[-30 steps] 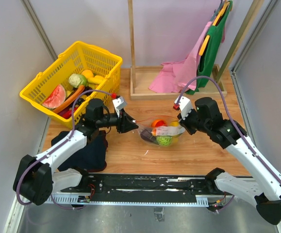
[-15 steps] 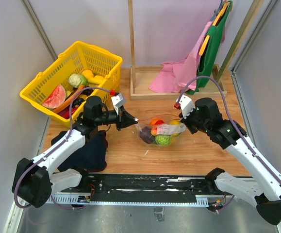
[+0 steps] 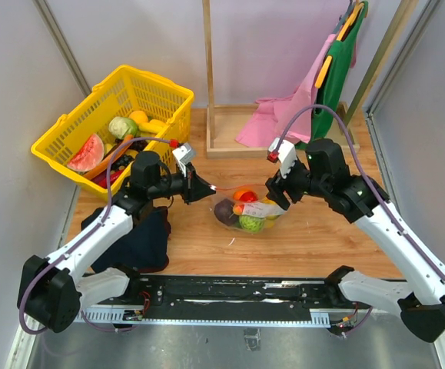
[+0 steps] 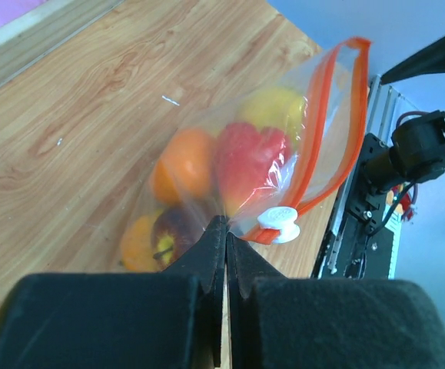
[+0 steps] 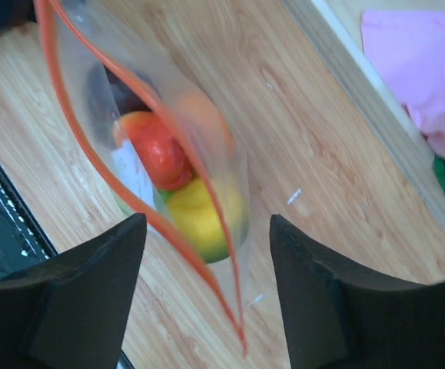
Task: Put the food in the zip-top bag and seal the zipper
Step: Zip the zipper food storage bag at the center of the board.
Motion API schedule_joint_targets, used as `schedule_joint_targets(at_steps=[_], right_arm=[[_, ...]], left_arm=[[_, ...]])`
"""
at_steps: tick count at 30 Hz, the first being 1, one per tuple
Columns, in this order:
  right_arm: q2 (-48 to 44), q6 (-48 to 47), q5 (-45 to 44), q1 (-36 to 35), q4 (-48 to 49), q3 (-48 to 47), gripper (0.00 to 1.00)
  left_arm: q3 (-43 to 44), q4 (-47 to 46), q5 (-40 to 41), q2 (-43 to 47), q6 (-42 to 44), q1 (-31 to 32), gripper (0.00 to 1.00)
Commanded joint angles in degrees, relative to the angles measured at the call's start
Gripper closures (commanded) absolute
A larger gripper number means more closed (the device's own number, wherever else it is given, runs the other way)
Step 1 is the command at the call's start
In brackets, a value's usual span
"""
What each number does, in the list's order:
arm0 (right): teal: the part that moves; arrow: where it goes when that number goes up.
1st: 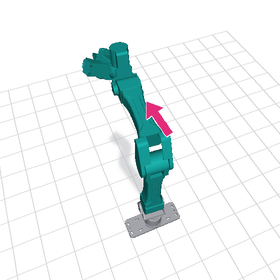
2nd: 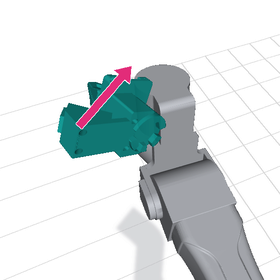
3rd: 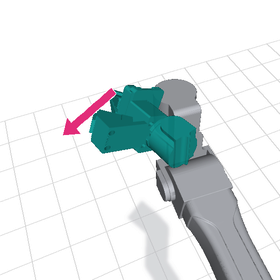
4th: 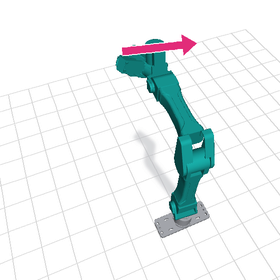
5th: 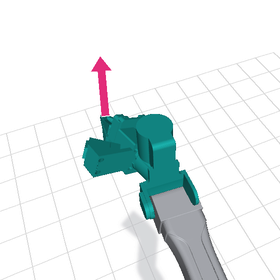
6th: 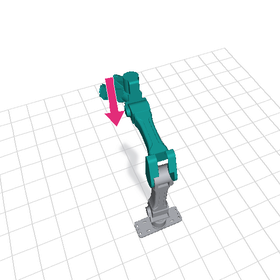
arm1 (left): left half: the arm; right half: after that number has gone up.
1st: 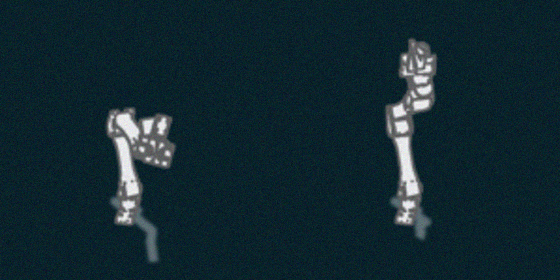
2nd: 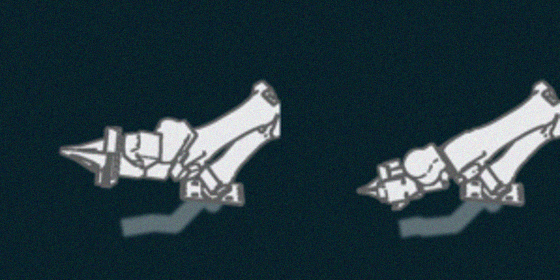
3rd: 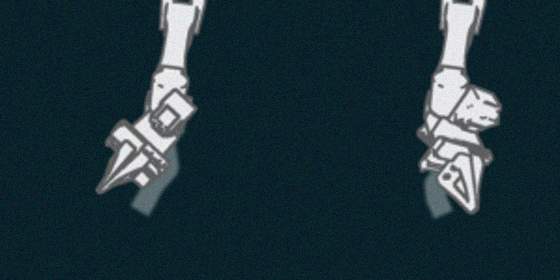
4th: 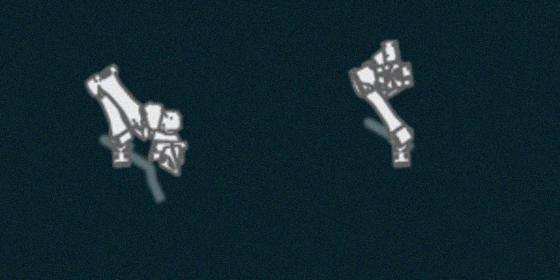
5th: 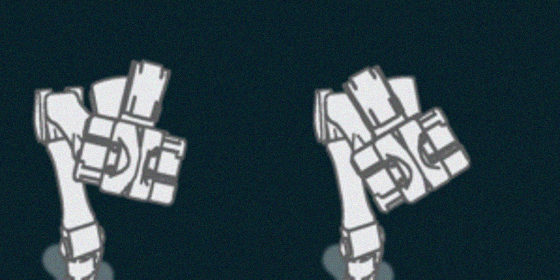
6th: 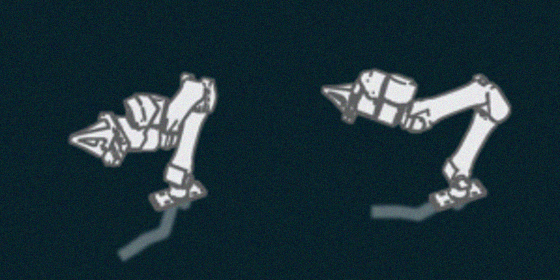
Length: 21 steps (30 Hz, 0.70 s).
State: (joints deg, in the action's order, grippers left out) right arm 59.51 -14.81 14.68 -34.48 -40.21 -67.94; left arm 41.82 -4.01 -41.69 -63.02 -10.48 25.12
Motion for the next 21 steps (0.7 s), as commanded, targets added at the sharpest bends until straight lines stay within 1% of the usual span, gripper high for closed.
schedule_joint_targets(at_steps=[1,7,13,18,21], right_arm=[[1.9,-0.1,4.7,-4.9,2.6,-3.9,0.31],[8.7,-3.3,0.9,-14.2,6.0,-9.1,0.24],[16.0,-3.0,-3.5,-21.0,9.7,-11.8,0.21],[19.7,-2.7,-9.6,-24.5,9.8,-11.6,0.2],[20.1,-3.2,-13.1,-24.9,10.0,-10.5,0.22]], left_arm=[[1.9,1.0,0.9,2.8,-1.9,-0.4,1.0],[1.3,0.2,0.0,3.9,-3.4,-0.4,1.0],[1.1,0.0,0.1,4.5,-3.8,-0.4,1.0],[1.1,0.1,0.1,4.8,-3.8,-0.4,1.0],[1.0,0.2,0.1,4.8,-3.7,-0.4,1.0]])
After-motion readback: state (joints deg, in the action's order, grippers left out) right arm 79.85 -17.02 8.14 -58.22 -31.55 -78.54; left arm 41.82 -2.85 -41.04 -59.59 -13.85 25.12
